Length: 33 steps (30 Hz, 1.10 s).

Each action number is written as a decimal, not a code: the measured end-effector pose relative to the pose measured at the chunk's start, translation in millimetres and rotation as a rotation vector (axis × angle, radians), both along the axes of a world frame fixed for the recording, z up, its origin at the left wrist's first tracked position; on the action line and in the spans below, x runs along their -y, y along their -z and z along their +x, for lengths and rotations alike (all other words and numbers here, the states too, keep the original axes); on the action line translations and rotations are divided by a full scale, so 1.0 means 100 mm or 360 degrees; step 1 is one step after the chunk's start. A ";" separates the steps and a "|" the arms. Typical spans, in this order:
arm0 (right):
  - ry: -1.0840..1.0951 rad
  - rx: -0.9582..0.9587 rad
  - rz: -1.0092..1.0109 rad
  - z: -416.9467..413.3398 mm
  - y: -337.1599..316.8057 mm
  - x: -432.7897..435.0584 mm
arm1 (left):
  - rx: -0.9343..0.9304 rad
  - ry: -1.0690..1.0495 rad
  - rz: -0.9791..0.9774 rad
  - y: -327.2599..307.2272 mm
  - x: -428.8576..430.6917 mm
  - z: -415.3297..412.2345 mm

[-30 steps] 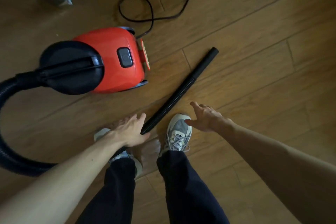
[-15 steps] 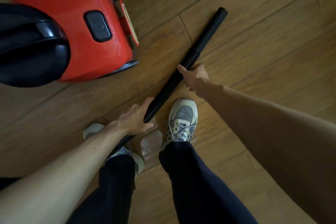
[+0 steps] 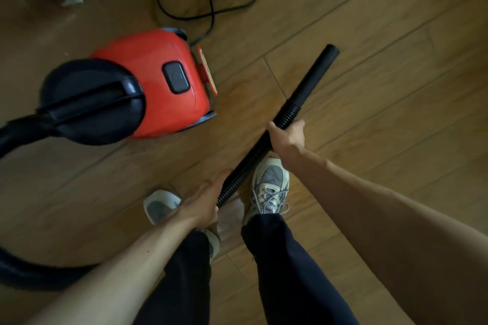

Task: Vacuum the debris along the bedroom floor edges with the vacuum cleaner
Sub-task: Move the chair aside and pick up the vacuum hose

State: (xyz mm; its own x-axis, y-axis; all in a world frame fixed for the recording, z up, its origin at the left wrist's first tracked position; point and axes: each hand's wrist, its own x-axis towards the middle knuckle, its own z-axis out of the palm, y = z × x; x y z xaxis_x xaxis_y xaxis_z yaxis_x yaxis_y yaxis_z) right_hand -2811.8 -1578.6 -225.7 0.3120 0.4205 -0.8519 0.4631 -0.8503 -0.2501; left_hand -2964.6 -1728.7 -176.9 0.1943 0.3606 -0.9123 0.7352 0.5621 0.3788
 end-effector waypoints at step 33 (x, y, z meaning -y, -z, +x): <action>-0.0033 -0.1105 0.0079 -0.70 -2.67 0.56 | 0.0208 -0.0433 0.0145 -2.23 0.85 -0.85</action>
